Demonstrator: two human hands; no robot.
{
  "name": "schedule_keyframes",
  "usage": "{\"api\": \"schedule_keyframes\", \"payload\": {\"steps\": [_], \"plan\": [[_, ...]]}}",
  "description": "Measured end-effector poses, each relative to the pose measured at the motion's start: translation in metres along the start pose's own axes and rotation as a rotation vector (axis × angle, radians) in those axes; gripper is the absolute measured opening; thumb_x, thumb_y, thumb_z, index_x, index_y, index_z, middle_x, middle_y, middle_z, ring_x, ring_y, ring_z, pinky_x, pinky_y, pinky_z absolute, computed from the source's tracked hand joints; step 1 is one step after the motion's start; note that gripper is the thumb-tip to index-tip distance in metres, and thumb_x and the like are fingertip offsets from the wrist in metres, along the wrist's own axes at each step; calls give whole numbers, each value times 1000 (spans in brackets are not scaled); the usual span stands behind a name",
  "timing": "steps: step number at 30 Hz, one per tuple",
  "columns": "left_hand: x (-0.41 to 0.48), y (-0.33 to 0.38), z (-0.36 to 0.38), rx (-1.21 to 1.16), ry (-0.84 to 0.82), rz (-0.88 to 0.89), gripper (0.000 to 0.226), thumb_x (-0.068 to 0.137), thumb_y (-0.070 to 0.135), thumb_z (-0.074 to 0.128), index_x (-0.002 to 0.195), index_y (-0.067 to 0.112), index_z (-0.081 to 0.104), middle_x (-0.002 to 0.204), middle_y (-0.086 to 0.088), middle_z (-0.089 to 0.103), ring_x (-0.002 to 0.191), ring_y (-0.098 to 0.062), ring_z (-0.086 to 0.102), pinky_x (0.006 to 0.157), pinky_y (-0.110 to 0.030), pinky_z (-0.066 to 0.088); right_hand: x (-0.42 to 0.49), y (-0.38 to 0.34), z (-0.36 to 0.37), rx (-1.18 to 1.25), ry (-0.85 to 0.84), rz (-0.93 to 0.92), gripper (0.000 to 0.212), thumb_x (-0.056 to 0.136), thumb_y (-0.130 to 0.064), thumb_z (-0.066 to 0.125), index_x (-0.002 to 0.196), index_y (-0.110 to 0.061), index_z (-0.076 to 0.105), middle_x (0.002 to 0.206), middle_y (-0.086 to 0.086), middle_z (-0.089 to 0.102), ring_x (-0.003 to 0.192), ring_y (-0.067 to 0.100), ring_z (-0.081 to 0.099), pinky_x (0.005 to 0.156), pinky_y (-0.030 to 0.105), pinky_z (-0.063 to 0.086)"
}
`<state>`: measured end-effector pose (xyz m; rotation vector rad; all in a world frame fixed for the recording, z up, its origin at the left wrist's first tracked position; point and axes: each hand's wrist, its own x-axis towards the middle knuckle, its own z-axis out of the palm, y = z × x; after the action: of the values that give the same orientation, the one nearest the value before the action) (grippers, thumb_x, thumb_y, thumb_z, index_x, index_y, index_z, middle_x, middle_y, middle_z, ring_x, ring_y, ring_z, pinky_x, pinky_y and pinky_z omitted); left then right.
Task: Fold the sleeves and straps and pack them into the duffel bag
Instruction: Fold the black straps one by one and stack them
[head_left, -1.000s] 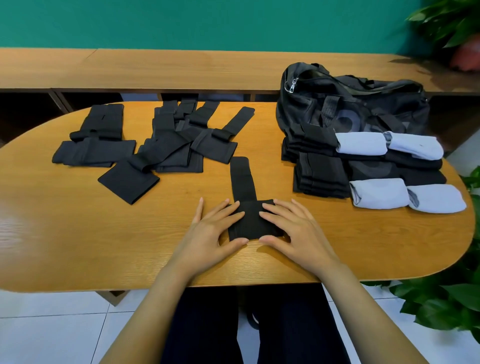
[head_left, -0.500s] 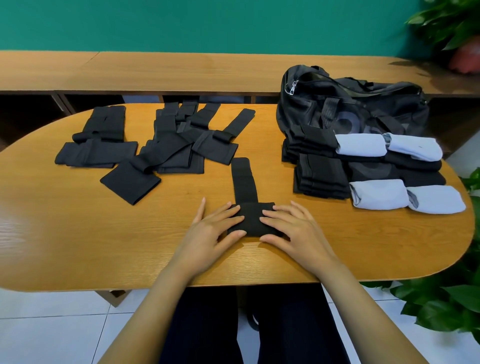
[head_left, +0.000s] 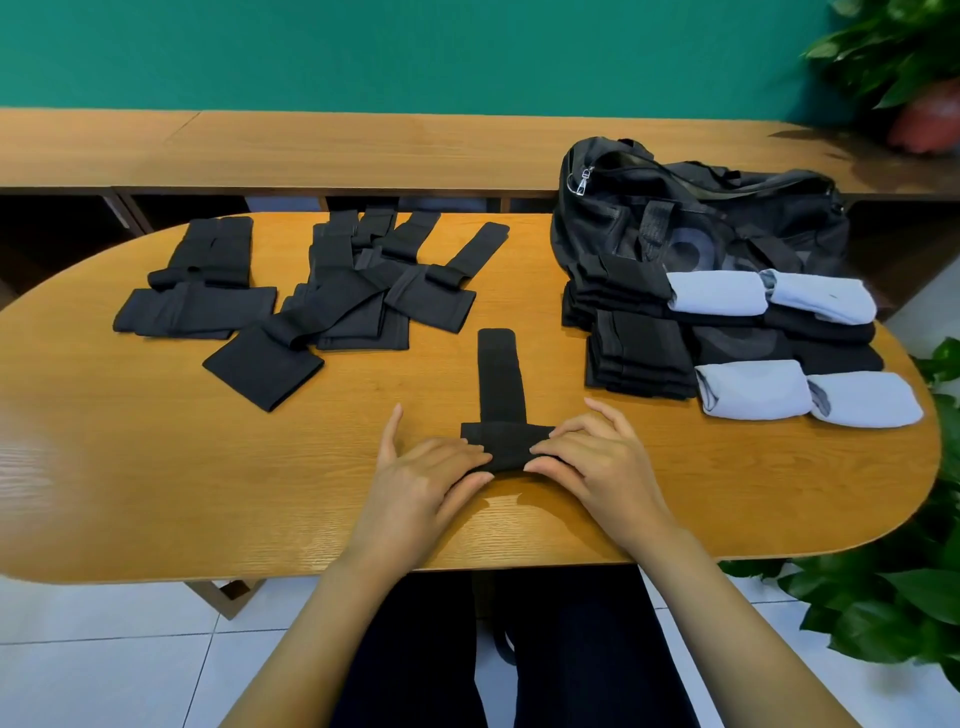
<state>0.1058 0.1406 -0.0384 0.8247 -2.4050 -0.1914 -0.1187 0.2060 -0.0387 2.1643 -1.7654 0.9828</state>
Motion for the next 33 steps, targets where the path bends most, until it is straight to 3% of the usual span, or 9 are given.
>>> {"api": "schedule_keyframes", "payload": {"steps": [4, 9, 12, 18, 22, 25, 27, 31, 33], "plan": [[-4, 6, -2, -36, 48, -7, 30, 96, 37, 50, 114, 23, 70, 104, 13, 72, 99, -1, 64, 117, -58, 16, -1, -5, -3, 50, 48, 56, 45, 98, -50, 42, 89, -23, 77, 86, -11, 72, 87, 5, 61, 107, 43, 37], [6, 15, -6, -228, 162, -209, 31, 93, 45, 51, 112, 28, 69, 89, 17, 69, 86, 5, 62, 119, -45, 18, 10, -10, -9, 109, 110, 152, 49, 97, -55, 42, 87, -22, 77, 82, -16, 65, 83, -1, 53, 105, 34, 35], [16, 17, -7, -327, 175, -336, 27, 93, 51, 52, 113, 37, 64, 75, 14, 63, 82, -1, 62, 116, -44, 24, 23, -17, -14, 109, 148, 204, 43, 92, -51, 49, 86, -19, 78, 77, -11, 66, 83, 3, 49, 97, 35, 38], [42, 10, -7, -417, 171, -469, 21, 90, 28, 66, 111, 28, 68, 68, 10, 65, 70, -6, 63, 81, -42, 53, 53, -19, -11, 88, 89, 330, 35, 89, -50, 58, 86, -21, 77, 65, -27, 40, 72, 4, 40, 85, 38, 42], [52, 0, 0, -346, 134, -523, 21, 91, 35, 63, 111, 31, 68, 70, 10, 65, 70, -4, 62, 84, -48, 51, 64, -15, -7, 54, -27, 402, 27, 92, -42, 61, 94, -21, 77, 63, -26, 35, 75, 8, 39, 84, 34, 36], [54, -2, 2, -210, 90, -575, 27, 94, 38, 60, 119, 28, 66, 87, 11, 68, 87, -8, 61, 97, -41, 38, 66, -7, -2, -8, -139, 395, 33, 95, -47, 52, 102, -25, 75, 77, -18, 58, 86, 13, 51, 90, 35, 37], [51, -4, 3, -105, 62, -552, 34, 95, 38, 59, 126, 26, 62, 112, 9, 67, 109, -11, 56, 101, -39, 31, 61, -1, 3, -15, -172, 374, 38, 98, -48, 45, 116, -26, 70, 107, -11, 68, 106, 14, 54, 93, 35, 35], [39, -11, 2, -103, -51, -398, 47, 96, 43, 54, 139, 25, 52, 146, 9, 47, 136, -8, 35, 113, -34, 18, 43, 2, 0, -33, -263, 278, 59, 97, -59, 25, 139, -28, 53, 141, -10, 53, 133, 10, 38, 109, 33, 26], [32, -15, 1, -153, -163, -289, 57, 94, 56, 46, 145, 29, 45, 155, 13, 34, 145, -2, 19, 120, -36, 7, 34, 1, -2, -40, -380, 209, 62, 96, -63, 20, 145, -34, 44, 151, -15, 40, 143, 8, 25, 117, 35, 15]]}}
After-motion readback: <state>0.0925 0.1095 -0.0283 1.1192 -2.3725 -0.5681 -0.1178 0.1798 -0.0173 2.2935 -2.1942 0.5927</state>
